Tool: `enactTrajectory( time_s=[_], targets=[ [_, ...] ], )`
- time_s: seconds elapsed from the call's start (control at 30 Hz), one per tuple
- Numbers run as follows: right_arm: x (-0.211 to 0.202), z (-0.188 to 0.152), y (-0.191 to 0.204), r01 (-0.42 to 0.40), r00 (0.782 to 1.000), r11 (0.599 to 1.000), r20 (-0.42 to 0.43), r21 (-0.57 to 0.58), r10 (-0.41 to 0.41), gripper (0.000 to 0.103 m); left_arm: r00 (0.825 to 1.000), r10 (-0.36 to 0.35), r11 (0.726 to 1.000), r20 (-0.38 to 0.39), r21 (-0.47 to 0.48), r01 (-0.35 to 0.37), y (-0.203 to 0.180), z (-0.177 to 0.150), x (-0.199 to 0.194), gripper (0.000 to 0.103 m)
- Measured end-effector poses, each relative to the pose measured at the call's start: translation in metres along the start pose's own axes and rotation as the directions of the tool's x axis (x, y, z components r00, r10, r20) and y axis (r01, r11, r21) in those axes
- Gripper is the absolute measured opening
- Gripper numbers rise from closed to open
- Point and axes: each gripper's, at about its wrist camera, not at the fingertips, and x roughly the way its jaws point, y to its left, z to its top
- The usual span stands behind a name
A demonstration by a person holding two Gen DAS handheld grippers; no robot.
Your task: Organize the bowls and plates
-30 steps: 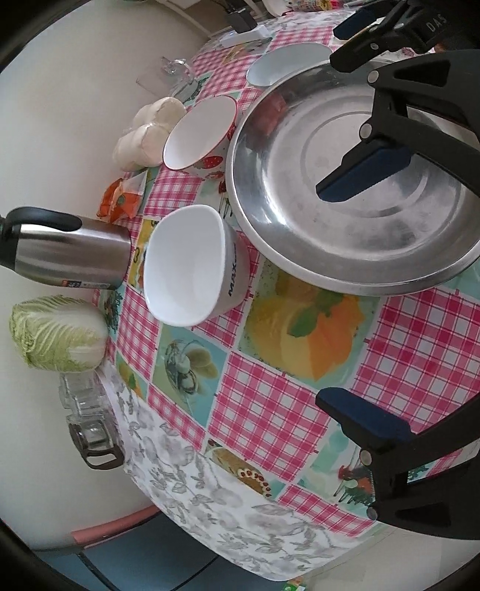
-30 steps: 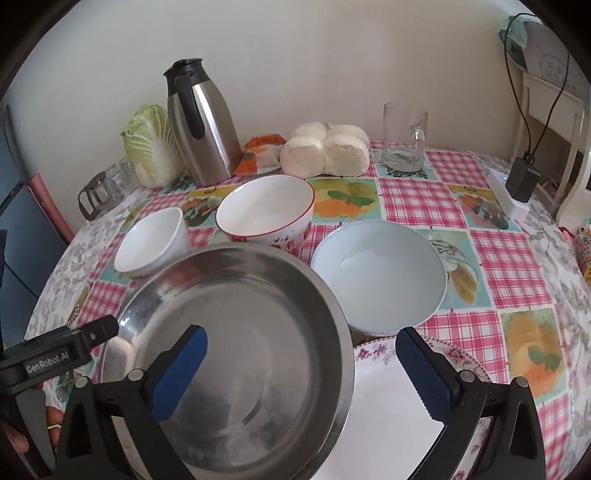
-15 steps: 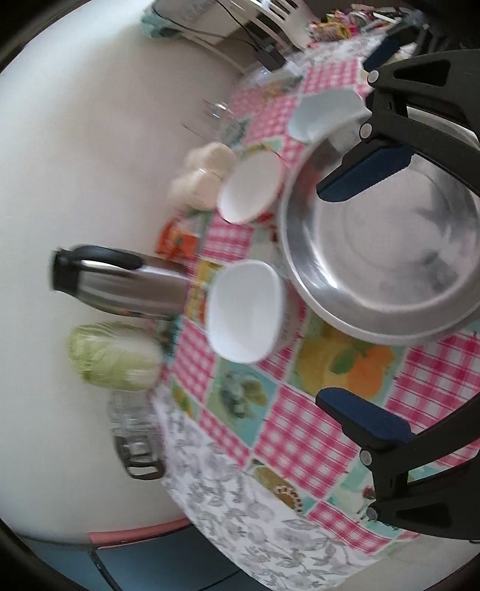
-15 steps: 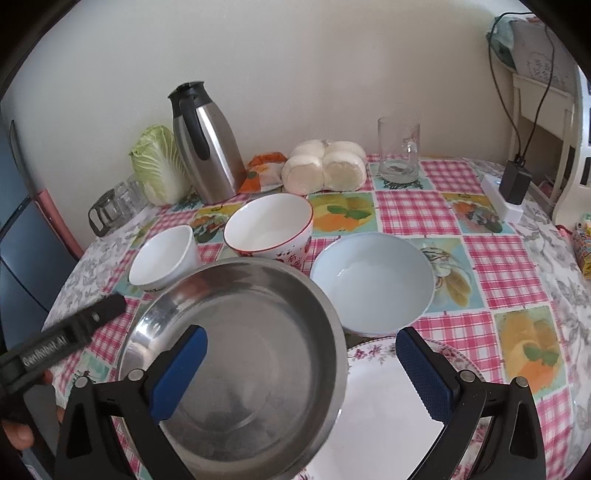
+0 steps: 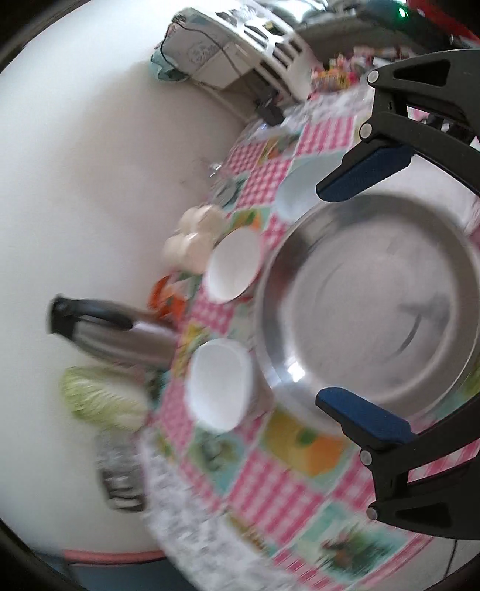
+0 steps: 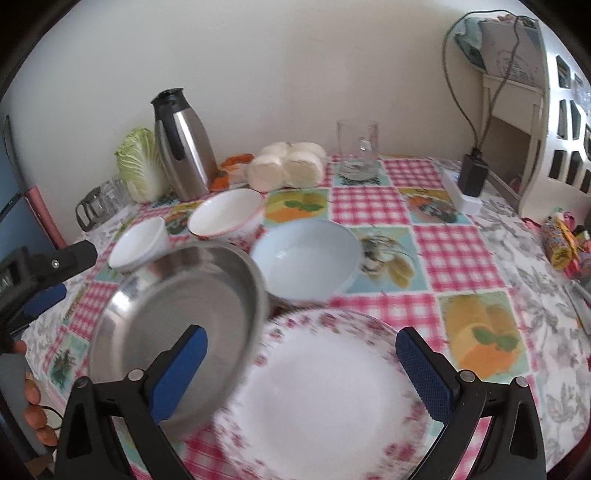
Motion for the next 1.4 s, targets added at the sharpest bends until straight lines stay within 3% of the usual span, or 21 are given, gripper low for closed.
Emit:
enactTrajectory(
  time_s=[0.2, 0.33, 0.5, 1.03, 1.4],
  targets=[
    [-0.007, -0.012, -0.043, 0.037, 0.999, 0.995, -0.004, 0.091, -0.037, 0.103, 1.000, -0.008, 0.998, 0.015, 0.066, 0.007, -0.032, -0.017, -0.003, 0.101],
    [-0.017, -0.013, -0.073, 0.055, 0.998, 0.981, 0.017, 0.186, -0.059, 0.103, 0.999, -0.040, 0.996, -0.033, 0.073, 0.042, -0.046, -0.025, -0.002, 0.101],
    [-0.021, -0.016, -0.096, 0.048, 0.998, 0.965, 0.018, 0.256, -0.055, 0.103, 0.995, 0.064, 0.990, -0.078, 0.131, -0.054, -0.068, -0.047, -0.003, 0.101],
    [0.002, -0.033, -0.109, 0.044, 0.997, 0.949, -0.078, 0.314, -0.021, 0.103, 0.988, 0.017, 0.997, -0.151, -0.066, -0.028, -0.062, -0.081, -0.012, 0.101],
    [0.021, -0.046, -0.118, 0.056, 0.988, 0.930, -0.156, 0.362, 0.001, 0.103, 0.955, -0.009, 0.995, -0.297, -0.097, -0.020, -0.060, -0.108, 0.011, 0.101]
  ],
)
